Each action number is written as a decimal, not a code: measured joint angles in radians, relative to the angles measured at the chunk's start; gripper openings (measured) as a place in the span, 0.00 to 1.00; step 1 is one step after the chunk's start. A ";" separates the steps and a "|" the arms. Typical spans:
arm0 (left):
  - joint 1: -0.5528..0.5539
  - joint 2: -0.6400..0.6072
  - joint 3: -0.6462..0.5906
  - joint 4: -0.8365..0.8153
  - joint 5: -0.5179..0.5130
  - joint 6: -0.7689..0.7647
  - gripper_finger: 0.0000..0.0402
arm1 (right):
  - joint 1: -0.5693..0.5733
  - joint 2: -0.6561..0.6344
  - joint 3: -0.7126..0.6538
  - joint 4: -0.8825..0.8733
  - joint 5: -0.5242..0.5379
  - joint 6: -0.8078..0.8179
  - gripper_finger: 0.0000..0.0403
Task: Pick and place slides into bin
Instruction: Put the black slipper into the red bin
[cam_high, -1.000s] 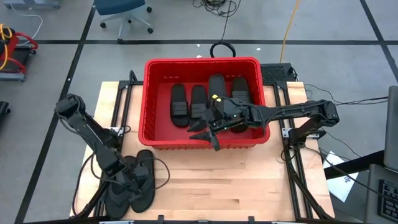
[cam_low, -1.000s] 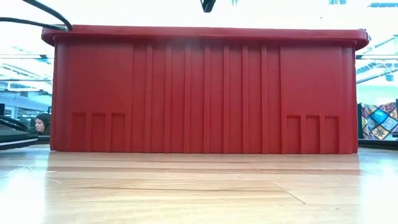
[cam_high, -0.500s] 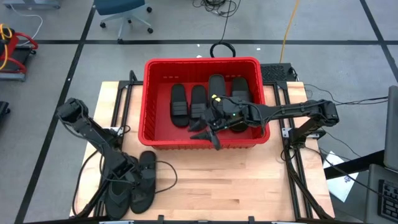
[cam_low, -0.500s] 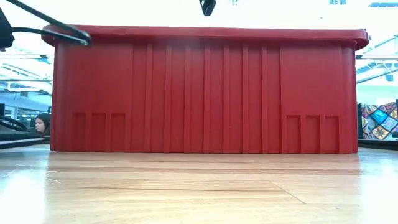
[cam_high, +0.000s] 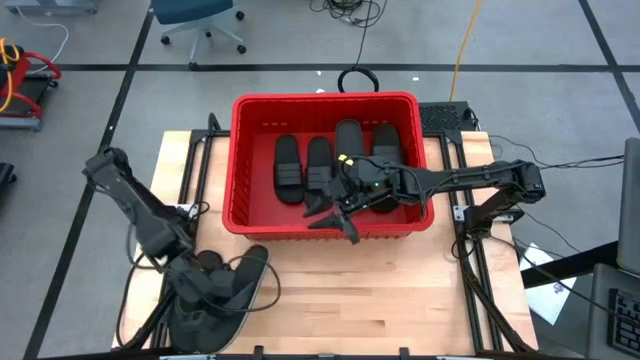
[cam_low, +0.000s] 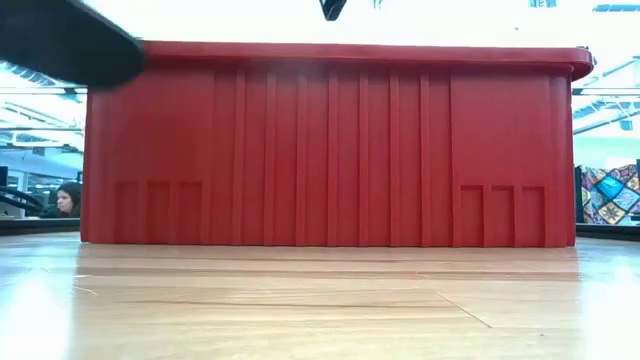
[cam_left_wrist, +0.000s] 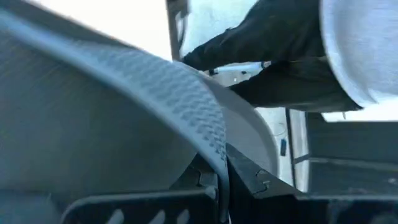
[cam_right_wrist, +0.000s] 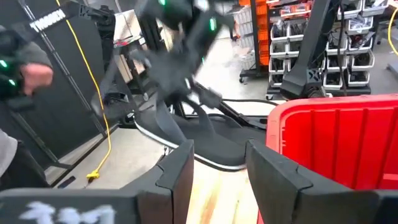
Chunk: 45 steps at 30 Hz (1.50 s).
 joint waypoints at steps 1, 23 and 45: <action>0.002 0.000 0.060 -0.059 -0.007 0.025 0.01 | 0.000 0.000 0.000 0.001 0.001 -0.002 0.34; 0.834 0.252 0.907 -0.740 -0.198 0.848 0.00 | -0.151 -0.251 0.000 -0.133 0.285 -0.008 0.34; 1.167 0.616 0.904 -0.611 0.182 1.029 0.00 | -0.310 -0.262 0.000 -0.407 0.341 -0.710 0.34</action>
